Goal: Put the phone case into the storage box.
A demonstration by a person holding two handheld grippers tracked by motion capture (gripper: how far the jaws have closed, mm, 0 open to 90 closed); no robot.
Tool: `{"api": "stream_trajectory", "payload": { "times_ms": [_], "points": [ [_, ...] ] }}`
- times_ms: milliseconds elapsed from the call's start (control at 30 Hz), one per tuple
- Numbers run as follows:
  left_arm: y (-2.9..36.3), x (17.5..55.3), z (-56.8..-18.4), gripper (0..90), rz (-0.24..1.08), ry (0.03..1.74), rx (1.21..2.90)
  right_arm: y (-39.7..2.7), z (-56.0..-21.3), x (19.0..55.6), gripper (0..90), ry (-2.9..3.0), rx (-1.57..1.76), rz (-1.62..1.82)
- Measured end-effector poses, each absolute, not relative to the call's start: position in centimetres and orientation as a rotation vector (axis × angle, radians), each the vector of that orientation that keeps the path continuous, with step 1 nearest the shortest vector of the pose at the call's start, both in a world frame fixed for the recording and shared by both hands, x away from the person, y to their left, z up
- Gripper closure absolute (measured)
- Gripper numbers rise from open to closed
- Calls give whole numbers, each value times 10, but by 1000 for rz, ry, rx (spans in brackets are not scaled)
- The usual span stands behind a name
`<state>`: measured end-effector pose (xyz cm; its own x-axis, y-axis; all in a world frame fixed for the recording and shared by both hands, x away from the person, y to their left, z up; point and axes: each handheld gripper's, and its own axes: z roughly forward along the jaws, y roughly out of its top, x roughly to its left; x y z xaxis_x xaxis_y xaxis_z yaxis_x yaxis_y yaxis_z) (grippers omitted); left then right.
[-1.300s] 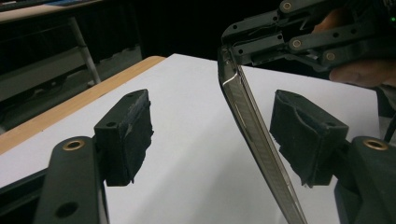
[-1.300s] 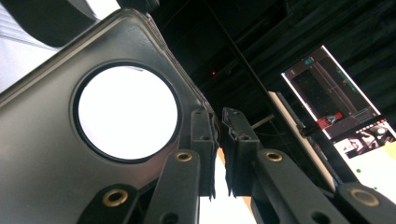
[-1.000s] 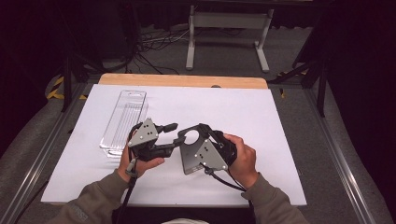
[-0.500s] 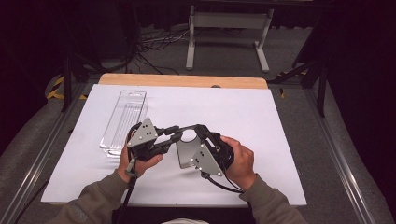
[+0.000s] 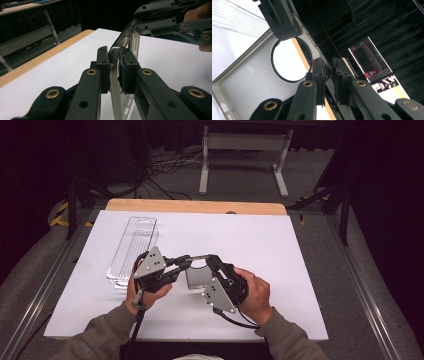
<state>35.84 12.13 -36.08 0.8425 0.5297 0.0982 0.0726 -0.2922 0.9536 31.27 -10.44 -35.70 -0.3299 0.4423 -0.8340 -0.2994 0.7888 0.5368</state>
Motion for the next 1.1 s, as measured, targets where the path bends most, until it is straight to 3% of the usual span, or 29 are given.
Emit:
{"api": "stream_trajectory", "payload": {
  "times_ms": [333, 1100],
  "points": [
    [125, 356, -359, 801, 502, 435, 1831, -105, -356, 312, 786, 1771, 125, 793],
    [136, 357, -357, 802, 510, 434, 1809, -125, -353, 323, 501, 1868, 258, 1025]
  ]
}}
